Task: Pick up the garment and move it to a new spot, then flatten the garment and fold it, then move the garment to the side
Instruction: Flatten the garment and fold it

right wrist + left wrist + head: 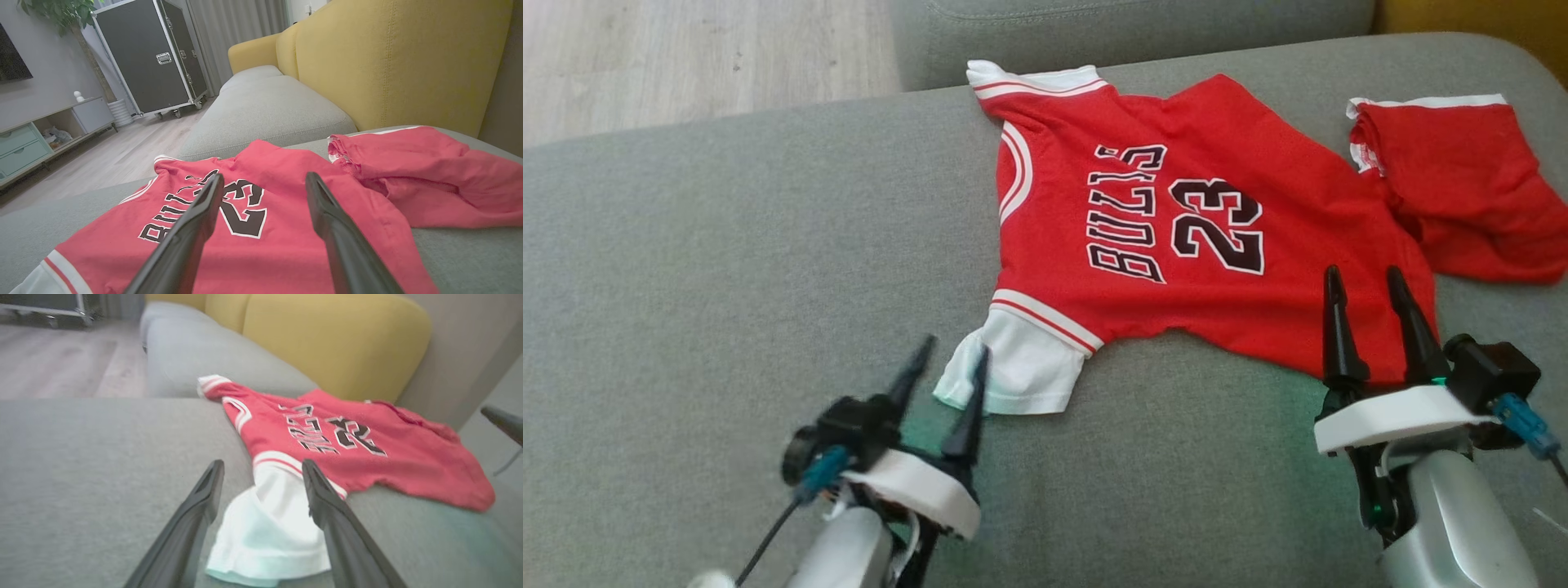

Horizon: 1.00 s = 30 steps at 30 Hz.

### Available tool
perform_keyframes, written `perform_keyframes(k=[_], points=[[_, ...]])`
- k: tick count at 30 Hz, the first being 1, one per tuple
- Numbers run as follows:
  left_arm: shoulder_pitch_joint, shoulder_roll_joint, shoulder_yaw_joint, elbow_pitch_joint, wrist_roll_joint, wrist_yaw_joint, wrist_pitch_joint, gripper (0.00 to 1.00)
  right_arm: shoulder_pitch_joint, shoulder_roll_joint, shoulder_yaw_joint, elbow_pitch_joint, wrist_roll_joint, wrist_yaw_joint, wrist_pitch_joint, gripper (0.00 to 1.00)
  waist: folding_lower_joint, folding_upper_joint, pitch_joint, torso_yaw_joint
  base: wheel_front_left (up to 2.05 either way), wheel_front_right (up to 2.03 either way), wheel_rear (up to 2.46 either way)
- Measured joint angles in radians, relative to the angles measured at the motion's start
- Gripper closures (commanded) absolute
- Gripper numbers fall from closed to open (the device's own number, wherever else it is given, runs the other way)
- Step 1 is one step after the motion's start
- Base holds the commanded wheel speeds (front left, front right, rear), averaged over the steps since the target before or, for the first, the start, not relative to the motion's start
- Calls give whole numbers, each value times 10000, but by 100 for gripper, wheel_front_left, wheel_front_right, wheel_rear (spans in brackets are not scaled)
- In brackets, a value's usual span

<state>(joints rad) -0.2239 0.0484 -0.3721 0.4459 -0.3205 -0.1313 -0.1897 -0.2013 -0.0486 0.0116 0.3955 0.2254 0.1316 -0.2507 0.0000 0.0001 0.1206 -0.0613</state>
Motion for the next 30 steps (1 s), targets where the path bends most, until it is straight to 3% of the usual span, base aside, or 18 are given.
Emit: perform_keyframes(k=[4, 10, 19, 20, 21, 22, 30], points=[[-312, 157, -493, 771, -82, 0, 658, 0, -6, 0, 63, 6, 84, 0, 0, 0, 0, 0, 85, -80, 0, 0, 0], [-836, 387, -447, 1661, 221, 713, 1020, 0, -96, 0, 104, 8, 236, 0, 0, 0, 0, 0, 267, -263, 0, 0, 0], [-1182, 389, -570, 2337, 211, 683, 1812, 0, -152, 2, 90, 8, 301, 0, 0, 0, 0, 0, 462, -489, 0, 0, 0], [-1250, 389, -573, 2357, 209, 681, 1908, 20, -152, 2, 73, 12, 301, 0, 0, 0, 0, 0, 467, -504, 0, 0, 0], [-1308, 389, -573, 2374, 205, 679, 1979, 81, -153, 0, 56, 13, 301, 0, 0, 0, 0, 0, 466, -512, 0, 0, 0], [-1358, 389, -573, 2416, 159, 679, 1987, 100, -153, 0, 42, 25, 301, 0, 0, 0, 0, 0, 459, -518, 0, 0, 0], [-1294, 372, -416, 2320, -414, 594, 1463, 100, -151, 2, 29, 506, 174, 0, 0, 0, 0, 0, 249, -466, 0, 0, 0]])
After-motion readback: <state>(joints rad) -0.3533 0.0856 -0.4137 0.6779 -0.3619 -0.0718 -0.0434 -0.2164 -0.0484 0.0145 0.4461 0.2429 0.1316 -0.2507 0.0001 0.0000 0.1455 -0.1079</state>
